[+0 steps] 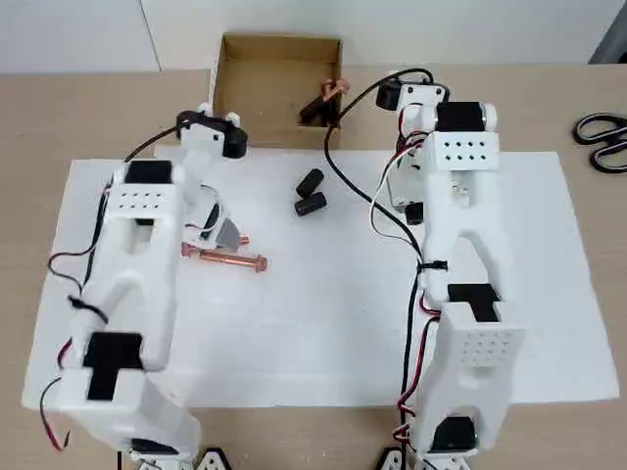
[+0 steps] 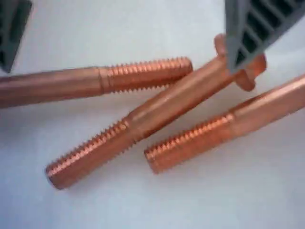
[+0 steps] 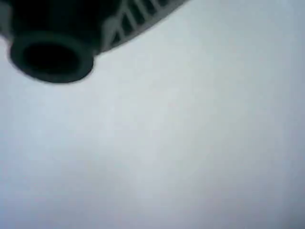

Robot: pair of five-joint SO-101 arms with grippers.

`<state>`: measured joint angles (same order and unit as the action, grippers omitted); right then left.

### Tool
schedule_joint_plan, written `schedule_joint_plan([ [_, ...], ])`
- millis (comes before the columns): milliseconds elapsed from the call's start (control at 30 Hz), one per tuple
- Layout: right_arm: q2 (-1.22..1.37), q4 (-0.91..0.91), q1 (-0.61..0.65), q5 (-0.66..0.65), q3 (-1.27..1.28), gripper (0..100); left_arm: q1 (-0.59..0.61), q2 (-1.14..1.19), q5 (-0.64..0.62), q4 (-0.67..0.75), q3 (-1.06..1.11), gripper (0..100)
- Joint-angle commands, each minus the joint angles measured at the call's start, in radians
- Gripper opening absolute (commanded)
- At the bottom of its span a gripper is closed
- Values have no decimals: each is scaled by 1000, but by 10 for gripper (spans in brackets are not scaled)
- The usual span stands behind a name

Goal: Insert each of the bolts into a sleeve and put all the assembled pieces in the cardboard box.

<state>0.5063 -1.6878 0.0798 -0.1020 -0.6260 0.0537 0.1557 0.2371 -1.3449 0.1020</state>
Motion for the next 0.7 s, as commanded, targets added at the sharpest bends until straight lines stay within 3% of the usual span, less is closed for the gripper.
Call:
schedule_joint_plan([
  [0, -76, -10, -7, 14, -3, 3, 8, 6, -232, -35, -84, 273],
  [133, -73, -8, -1, 15, -3, 3, -5, -6, -594, -149, -136, 273],
  [200, -71, -7, -1, 17, -3, 3, -20, -17, -712, -219, -147, 273],
  [367, -71, -7, -1, 17, -3, 3, -86, -15, -881, -273, -124, 272],
  [533, -71, -7, -1, 17, -3, 3, -144, -15, -1099, -239, -116, 272],
  [667, -71, -7, -1, 17, -3, 3, -117, -15, -1132, -204, -116, 272],
])
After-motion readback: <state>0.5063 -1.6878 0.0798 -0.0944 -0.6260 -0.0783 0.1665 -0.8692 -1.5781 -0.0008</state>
